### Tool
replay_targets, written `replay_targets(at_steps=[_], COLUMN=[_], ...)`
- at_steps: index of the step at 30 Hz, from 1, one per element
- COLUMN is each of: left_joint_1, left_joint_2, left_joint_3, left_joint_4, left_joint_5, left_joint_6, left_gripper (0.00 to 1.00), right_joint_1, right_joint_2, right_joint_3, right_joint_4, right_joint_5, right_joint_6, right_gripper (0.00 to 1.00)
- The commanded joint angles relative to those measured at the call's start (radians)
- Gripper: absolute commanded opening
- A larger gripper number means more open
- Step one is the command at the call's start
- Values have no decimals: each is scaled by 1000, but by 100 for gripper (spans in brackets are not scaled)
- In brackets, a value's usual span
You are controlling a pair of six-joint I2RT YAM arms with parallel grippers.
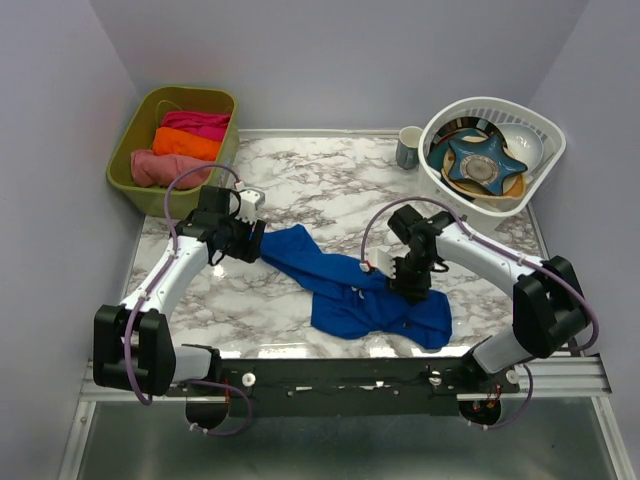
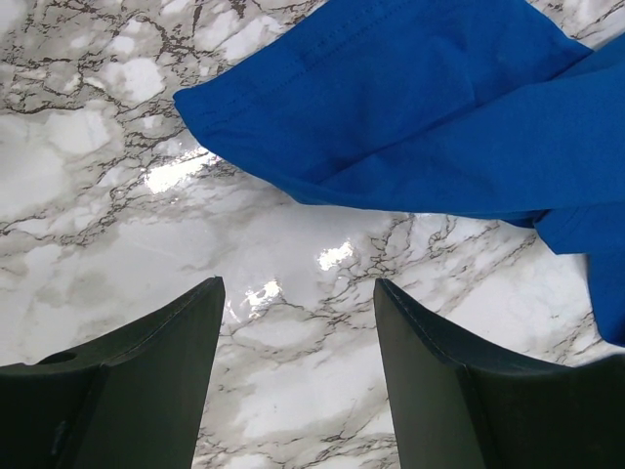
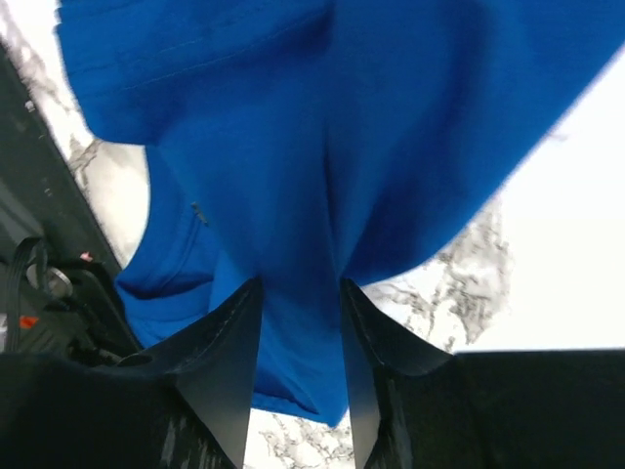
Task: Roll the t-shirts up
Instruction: Flatten out the T-shirt at the center of the board.
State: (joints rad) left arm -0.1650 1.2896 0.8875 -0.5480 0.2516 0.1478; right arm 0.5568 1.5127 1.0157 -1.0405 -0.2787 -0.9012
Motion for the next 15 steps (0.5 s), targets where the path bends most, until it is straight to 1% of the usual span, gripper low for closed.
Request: replay_targets(at_steps=[1,2,4,8,11,12,15], left_joint_1=[4,4,4,4,2,2,-2], left_joint_2=[-1,0,5,20,34,40,65], left_joint_3=[4,7,13,22,24,24,33], left_joint_4=[-1,-1,-1,3,13,16,20], left_joint_5=[17,21,21,29,38,43,43], left_joint_6=[-1,-2,-4,-7,-13,-14,-13], left_gripper=[71,71,71,71,71,71,71], right_joint_1=[0,-3,-1,-1,-1,-1,0], right_joint_2=[24,18,-3,-118,-204,-265,-357], right_joint_3=[37,37,40,35,17,-3,-51], right_joint_4=[-113,-110,-92,-55,-35,-38,-36], right_joint_5=[-93,-90,-62,38,76,76,76], right_joint_6=[-53,-47,-28,-1,-10,-21,-53], right_gripper=[33,23,22,21,8,7,7])
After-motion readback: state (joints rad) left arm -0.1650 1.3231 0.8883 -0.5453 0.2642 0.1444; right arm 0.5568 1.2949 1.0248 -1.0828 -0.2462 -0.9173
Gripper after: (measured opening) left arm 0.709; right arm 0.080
